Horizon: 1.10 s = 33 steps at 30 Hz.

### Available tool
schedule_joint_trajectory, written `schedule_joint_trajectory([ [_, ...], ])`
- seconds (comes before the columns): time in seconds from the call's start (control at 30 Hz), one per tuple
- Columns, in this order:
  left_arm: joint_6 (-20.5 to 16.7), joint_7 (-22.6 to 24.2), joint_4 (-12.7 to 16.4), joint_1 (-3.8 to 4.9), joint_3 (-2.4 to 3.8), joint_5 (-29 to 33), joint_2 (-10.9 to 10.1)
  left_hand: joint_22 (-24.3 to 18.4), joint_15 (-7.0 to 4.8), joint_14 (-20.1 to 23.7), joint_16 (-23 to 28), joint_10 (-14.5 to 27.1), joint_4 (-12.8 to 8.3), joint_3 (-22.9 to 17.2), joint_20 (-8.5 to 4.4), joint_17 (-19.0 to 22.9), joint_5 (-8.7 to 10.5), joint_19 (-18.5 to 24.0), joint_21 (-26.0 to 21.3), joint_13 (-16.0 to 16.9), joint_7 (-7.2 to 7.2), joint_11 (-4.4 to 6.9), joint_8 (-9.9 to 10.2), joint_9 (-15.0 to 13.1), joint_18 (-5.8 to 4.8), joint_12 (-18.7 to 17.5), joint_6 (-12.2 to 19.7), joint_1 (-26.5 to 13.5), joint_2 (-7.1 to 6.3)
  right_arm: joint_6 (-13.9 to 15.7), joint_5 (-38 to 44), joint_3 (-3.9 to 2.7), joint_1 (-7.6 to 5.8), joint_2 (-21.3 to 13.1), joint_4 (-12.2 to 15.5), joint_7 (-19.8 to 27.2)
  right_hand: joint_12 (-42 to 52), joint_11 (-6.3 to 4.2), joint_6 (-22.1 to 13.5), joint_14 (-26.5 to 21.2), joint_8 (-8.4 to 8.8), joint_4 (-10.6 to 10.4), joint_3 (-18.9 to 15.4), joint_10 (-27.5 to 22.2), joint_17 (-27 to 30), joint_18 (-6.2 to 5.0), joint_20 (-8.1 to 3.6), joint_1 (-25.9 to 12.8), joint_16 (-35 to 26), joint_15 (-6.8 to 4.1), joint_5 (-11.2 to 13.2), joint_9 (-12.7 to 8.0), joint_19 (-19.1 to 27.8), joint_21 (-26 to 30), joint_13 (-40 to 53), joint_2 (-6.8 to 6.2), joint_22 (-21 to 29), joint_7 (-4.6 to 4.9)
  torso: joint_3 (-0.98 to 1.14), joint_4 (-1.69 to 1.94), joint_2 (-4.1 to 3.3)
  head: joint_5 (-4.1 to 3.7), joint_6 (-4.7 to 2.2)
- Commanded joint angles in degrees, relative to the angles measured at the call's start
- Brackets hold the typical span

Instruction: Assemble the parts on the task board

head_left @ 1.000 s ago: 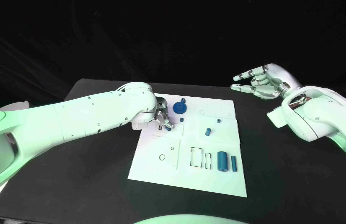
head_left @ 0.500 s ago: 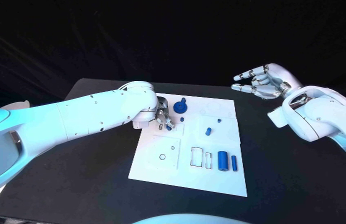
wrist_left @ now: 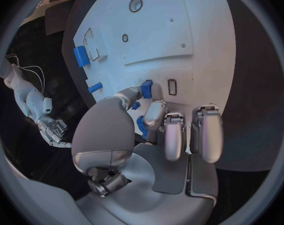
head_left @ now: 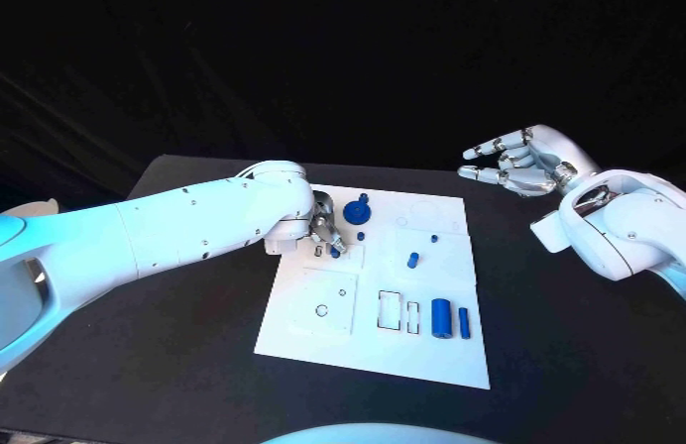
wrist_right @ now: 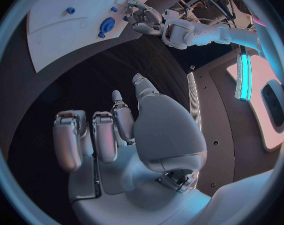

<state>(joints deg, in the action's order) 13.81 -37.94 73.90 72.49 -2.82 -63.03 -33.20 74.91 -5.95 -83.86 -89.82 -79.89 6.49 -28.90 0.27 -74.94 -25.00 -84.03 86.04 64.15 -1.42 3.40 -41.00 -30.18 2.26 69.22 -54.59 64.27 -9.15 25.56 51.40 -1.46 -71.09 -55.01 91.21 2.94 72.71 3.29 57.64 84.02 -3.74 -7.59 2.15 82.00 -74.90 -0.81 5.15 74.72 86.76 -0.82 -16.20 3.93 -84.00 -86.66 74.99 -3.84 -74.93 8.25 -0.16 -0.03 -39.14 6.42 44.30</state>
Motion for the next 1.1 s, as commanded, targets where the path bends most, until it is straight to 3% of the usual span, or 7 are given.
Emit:
schedule_joint_trajectory([
  [0.03, 1.14, -0.14, -0.18, -0.48, -0.22, 0.31, 0.29, 9.69, -0.41, -6.14, -0.18, -0.31, -0.01, 0.40, -0.29, -15.06, -0.25, -4.14, 0.20, 0.11, 1.04, 0.02, 0.16, -0.06, -1.00, 0.39, -1.11, -0.31, 0.51, -0.50, 0.27, -0.01, 0.03, -0.01, 0.10, 0.25, -0.19, -0.13, -0.05, 4.56, -0.11, -0.07, -0.43, -0.30, -8.86, -0.85, -0.06, 0.28, -0.31, -0.21, -0.43, 0.04, -2.09, 0.27, 4.15, 0.50, -8.08, -0.10, -0.05, -0.04, 0.00, 0.00, 0.03],
  [0.33, 1.66, -0.16, -0.61, -0.58, -0.22, 0.31, 0.31, 9.84, -0.51, -6.14, -0.18, -0.34, 2.04, 5.82, -0.39, -15.06, 0.21, -4.17, 0.24, 0.09, 1.22, 0.16, 0.39, 0.15, -1.03, 0.21, -2.04, -2.90, 0.31, -0.39, 0.27, -0.01, 0.02, -0.10, 0.13, 0.27, -0.27, -0.11, -0.05, 4.55, -0.10, -0.32, -0.73, -0.33, -8.80, -0.87, -0.07, -0.02, -0.35, -0.21, -0.53, 0.04, -2.07, 0.31, 4.07, 0.39, -8.02, -0.10, -0.02, 0.06, 0.05, -0.04, 0.03],
  [0.47, 1.56, -0.17, -0.80, -0.59, -0.22, 0.31, 0.23, 10.03, -0.45, -6.14, -0.18, -0.22, 3.74, 9.81, -0.35, -15.06, 9.25, -4.22, 0.33, -0.37, 1.16, 0.10, 0.60, 0.32, -1.07, -0.25, -2.50, -4.14, 0.71, -0.27, 0.27, -0.01, 0.01, -0.03, -0.07, 0.28, -0.27, -0.12, -0.06, 4.56, -0.10, -0.70, -1.23, -0.32, -8.81, -0.87, -0.08, -0.41, -0.37, -0.22, 0.38, 0.04, -2.07, 0.34, 4.01, 0.33, -7.99, -0.11, -0.01, -0.01, 0.02, 0.02, 0.02],
  [0.6, 1.47, -0.17, -0.89, -0.60, -0.22, 0.31, 0.15, 10.14, -0.41, -6.14, -0.18, -0.27, 5.14, 12.45, -0.32, -15.06, 13.72, -4.26, 0.37, -0.34, 1.10, 0.04, 0.80, 0.47, -1.09, -0.28, -2.70, -4.40, 1.24, 0.20, 0.26, -0.01, 0.00, -0.03, -0.10, 0.56, -0.26, -0.12, -0.06, 4.55, -0.10, -0.84, -1.42, -0.31, -8.77, -0.87, -0.09, -0.54, -0.40, -0.22, 0.61, 0.04, -2.08, 0.34, 4.00, 0.32, -8.00, -0.12, -0.04, 0.03, 0.01, 0.02, 0.07],
  [0.8, 1.35, -0.28, -0.92, -0.60, -0.20, 0.30, 0.03, 10.32, -0.44, -6.14, -0.18, -0.25, 6.63, 14.61, -0.34, -15.06, 15.12, -4.32, 0.47, -0.43, 1.09, 0.03, 0.84, 0.51, -1.11, -0.40, -2.81, -4.34, 2.06, 0.78, 0.14, -0.01, 0.00, 0.01, -0.16, 0.86, -0.31, -0.12, -0.05, 4.54, -0.11, -0.99, -1.55, -0.33, -8.68, -0.90, -0.09, -0.69, -0.46, -0.22, 0.58, 0.04, -2.03, 0.40, 3.95, 0.36, -7.89, -0.12, -0.01, 0.02, 0.03, -0.09, 0.04],
  [1.1, -0.95, 0.00, 0.07, -0.61, 0.11, 0.30, -0.73, 10.39, -0.47, -6.14, -0.18, -0.30, 7.92, 16.43, -0.37, -15.06, 15.40, -4.34, 0.49, -0.41, 1.13, 0.06, 0.68, 0.45, -1.13, -0.37, -2.82, -4.31, 2.42, 0.91, 0.01, -0.01, -0.01, 0.00, -0.36, 0.91, -1.12, -0.12, -0.07, 4.40, -0.10, -1.17, -1.74, -0.72, -8.08, -1.03, -0.09, -0.86, -0.82, -0.22, 0.49, 0.04, -1.72, 0.70, 3.43, 0.36, -7.33, -0.12, -0.08, 0.08, 0.06, -0.30, -0.06],
])
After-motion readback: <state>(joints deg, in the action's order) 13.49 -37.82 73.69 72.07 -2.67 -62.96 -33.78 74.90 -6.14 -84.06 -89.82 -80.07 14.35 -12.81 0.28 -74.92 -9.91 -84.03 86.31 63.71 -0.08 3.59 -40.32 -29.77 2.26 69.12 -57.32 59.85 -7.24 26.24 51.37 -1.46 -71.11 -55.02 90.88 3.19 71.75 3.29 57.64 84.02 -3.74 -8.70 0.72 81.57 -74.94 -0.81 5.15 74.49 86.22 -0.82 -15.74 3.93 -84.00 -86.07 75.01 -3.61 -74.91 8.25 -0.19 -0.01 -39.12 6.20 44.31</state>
